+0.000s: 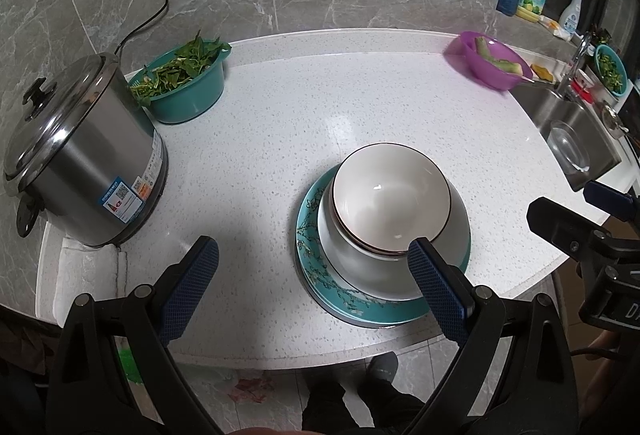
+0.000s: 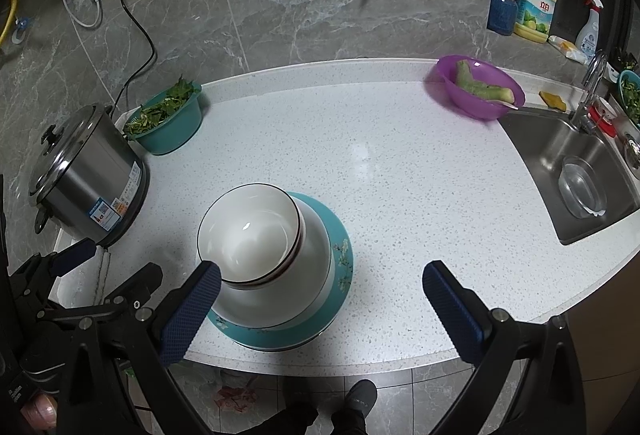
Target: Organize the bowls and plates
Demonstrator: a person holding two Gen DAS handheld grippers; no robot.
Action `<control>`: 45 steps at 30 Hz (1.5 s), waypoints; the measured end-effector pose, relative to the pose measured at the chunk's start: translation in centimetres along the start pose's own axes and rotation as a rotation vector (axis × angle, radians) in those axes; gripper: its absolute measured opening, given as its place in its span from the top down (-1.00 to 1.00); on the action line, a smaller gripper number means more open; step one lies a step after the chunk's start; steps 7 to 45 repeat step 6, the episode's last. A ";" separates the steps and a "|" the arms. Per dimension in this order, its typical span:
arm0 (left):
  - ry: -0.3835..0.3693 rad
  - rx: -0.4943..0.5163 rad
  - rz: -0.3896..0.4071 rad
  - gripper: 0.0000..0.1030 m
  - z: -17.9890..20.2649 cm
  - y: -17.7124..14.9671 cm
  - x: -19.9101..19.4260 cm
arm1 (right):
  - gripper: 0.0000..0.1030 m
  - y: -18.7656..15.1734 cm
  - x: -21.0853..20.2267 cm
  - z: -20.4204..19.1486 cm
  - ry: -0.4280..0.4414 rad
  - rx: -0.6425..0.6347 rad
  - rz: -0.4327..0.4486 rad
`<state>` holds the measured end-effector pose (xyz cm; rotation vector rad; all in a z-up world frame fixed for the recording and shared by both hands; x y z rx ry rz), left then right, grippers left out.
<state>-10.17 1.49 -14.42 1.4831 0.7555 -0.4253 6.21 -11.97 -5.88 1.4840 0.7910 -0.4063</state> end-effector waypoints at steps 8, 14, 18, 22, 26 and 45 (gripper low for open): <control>-0.002 0.003 0.008 -0.87 -0.1 0.2 0.2 | -1.00 0.0 0.0 0.0 0.001 0.000 -0.001; -0.002 0.003 0.008 -0.87 -0.1 0.2 0.2 | -1.00 0.0 0.0 0.0 0.001 0.000 -0.001; -0.002 0.003 0.008 -0.87 -0.1 0.2 0.2 | -1.00 0.0 0.0 0.0 0.001 0.000 -0.001; -0.002 0.003 0.008 -0.87 -0.1 0.2 0.2 | -1.00 0.0 0.0 0.0 0.001 0.000 -0.001; -0.002 0.003 0.008 -0.87 -0.1 0.2 0.2 | -1.00 0.0 0.0 0.0 0.001 0.000 -0.001; -0.002 0.003 0.008 -0.87 -0.1 0.2 0.2 | -1.00 0.0 0.0 0.0 0.001 0.000 -0.001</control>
Point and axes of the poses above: each gripper's, at about its wrist camera, not at the fingertips, and x roughly the way its jaws point, z to its right, y to its top, the point moved 5 cm from there along x, roughly the way its jaws point, and after that the axes turned 14 degrees about z, right-handed, at the moved point
